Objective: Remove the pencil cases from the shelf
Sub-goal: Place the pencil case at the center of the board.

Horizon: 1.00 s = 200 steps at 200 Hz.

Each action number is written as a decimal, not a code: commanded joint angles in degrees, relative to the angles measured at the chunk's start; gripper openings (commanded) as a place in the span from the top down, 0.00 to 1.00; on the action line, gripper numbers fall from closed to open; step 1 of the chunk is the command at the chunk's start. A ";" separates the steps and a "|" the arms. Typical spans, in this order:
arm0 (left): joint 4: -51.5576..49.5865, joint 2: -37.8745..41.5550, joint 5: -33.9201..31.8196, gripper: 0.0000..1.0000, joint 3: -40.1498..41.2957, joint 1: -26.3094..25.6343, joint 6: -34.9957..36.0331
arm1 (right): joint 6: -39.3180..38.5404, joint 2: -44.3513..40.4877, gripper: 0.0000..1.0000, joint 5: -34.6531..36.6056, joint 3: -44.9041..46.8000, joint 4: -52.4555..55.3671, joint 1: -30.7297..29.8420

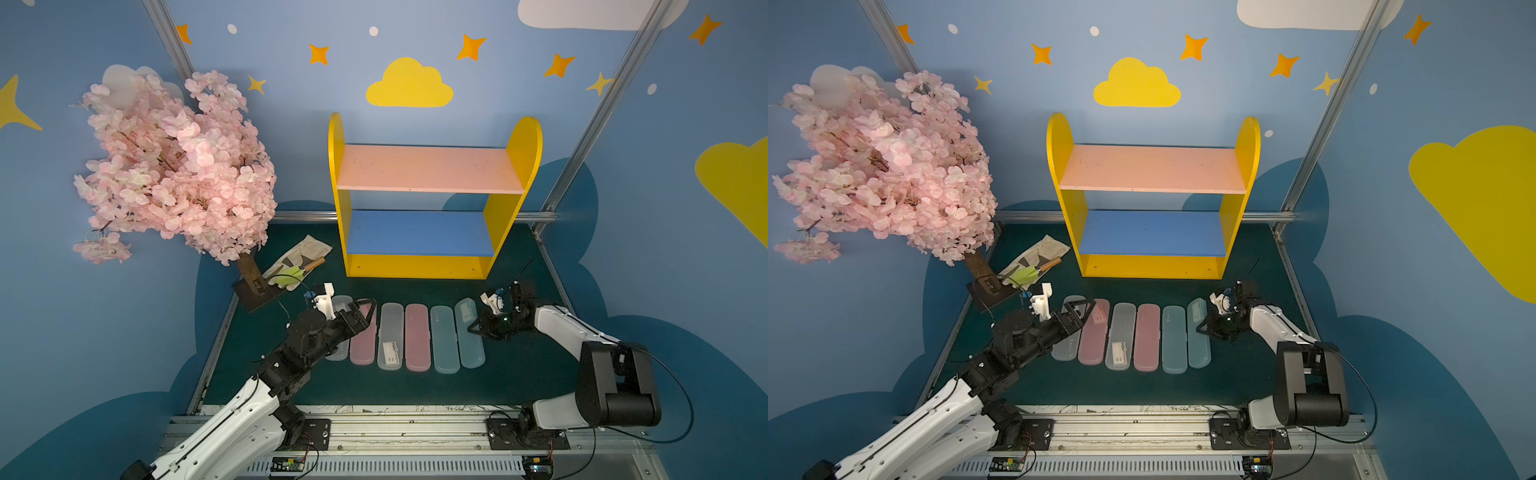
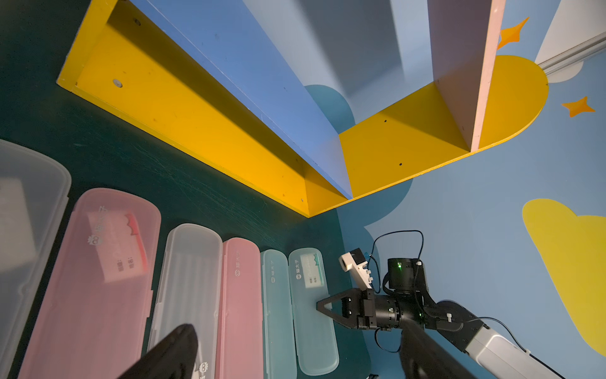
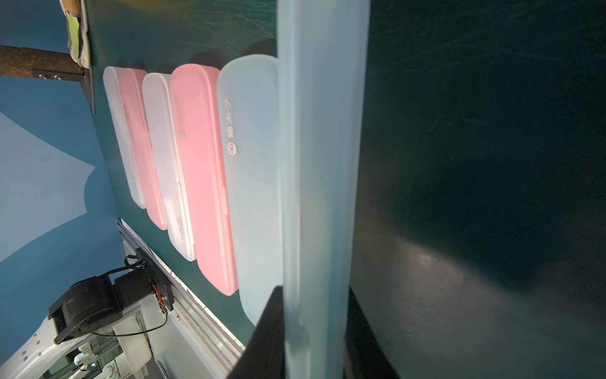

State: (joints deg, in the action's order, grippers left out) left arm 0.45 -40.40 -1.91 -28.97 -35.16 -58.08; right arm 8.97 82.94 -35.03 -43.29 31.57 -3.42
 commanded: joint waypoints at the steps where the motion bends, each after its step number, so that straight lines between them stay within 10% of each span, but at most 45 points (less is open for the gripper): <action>1: 0.30 0.85 0.33 0.02 1.11 0.44 0.45 | -0.45 1.14 0.79 -0.56 -2.15 1.38 0.23; 200: -2.53 3.58 -1.16 0.01 2.68 1.38 1.27 | 1.02 5.64 0.33 8.37 -5.31 5.96 0.01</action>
State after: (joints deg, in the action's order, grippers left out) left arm -1.28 -37.36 -2.37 -27.11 -34.11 -58.06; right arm 9.93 87.74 -27.97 -46.98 35.44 -3.42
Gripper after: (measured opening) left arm 0.986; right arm 0.660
